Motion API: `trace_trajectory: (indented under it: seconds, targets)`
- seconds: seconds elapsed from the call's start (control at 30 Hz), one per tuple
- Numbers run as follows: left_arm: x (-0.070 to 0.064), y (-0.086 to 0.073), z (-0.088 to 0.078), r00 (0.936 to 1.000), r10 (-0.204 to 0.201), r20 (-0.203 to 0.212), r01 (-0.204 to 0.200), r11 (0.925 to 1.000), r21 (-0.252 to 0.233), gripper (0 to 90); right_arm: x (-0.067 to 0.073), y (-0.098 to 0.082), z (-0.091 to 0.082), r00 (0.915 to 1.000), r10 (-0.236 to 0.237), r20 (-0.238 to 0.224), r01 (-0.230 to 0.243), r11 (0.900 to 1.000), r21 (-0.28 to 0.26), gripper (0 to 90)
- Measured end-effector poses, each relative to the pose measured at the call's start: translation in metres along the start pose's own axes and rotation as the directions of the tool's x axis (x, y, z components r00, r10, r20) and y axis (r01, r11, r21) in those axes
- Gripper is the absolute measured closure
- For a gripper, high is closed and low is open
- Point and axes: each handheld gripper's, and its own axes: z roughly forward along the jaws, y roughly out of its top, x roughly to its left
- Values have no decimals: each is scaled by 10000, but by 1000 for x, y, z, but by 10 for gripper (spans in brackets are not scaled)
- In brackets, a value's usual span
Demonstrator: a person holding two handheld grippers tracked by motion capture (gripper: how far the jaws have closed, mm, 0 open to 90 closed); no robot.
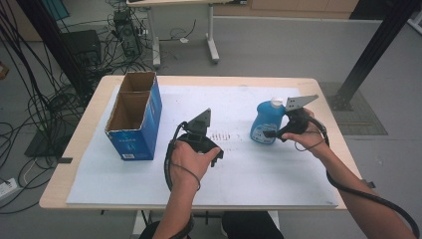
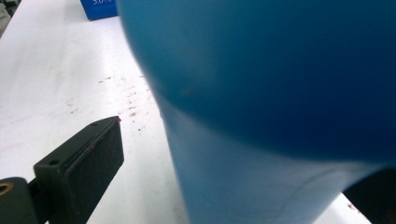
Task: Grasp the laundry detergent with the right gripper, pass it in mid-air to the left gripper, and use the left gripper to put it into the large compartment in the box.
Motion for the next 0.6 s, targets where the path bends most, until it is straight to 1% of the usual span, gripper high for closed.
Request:
trace_trajectory:
  seconds: [0.6]
  targets:
    - [-1, 0, 0, 10000, -5, -17, 5, 10000, -21, 68, 0, 1, 1, 10000, -48, 19, 48, 10000, 66, 21]
